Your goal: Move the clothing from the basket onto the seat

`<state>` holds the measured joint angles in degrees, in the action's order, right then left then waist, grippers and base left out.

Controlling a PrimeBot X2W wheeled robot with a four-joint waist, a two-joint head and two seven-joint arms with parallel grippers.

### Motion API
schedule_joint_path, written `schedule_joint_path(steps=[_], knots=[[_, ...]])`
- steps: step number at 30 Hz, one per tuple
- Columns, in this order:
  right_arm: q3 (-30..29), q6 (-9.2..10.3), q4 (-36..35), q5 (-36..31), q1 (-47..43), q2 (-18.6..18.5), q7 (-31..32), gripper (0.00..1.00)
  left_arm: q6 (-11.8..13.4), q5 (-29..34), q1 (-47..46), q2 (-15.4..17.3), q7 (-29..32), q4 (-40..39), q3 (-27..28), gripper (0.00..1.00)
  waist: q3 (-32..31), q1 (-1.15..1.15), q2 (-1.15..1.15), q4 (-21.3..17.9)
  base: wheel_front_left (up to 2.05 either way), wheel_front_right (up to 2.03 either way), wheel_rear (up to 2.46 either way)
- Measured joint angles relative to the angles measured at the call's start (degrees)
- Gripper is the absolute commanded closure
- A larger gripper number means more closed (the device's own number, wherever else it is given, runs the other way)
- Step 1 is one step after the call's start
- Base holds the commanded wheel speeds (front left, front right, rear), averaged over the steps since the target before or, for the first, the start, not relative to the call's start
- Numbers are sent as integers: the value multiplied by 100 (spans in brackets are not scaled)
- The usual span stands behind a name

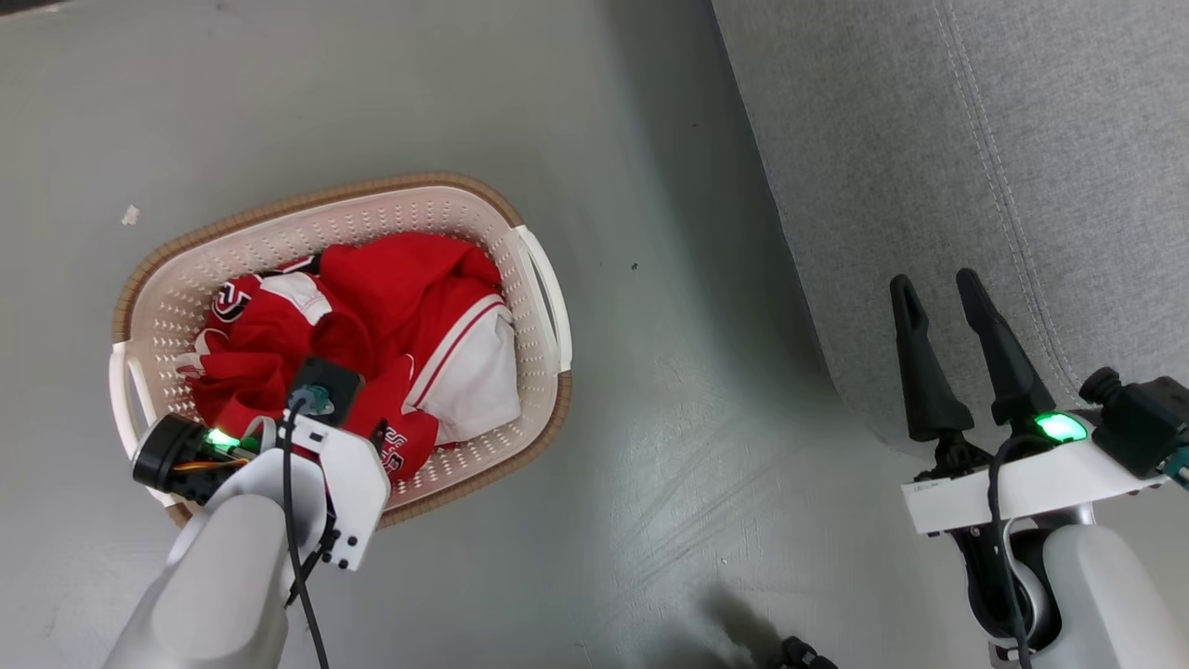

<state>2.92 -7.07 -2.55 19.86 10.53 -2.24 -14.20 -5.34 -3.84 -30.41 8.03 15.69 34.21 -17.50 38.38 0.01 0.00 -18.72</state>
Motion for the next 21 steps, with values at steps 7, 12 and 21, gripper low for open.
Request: schedule_joint_path(steps=[7, 12, 21], knots=[[5, 0, 1, 46, 109, 1, 0, 0, 44, -63, -99, 70, 172, 80, 124, 0, 224, 0, 0, -98, 0, 0, 0], [4, 0, 0, 81, 176, 1, 0, 0, 68, -63, -132, 111, 196, 102, 159, 0, 349, 0, 0, -149, 0, 0, 0], [3, 0, -10, 193, 383, 3, 0, 0, 124, -118, -253, 196, 290, 185, 294, 0, 604, 0, 0, -241, 0, 0, 0]])
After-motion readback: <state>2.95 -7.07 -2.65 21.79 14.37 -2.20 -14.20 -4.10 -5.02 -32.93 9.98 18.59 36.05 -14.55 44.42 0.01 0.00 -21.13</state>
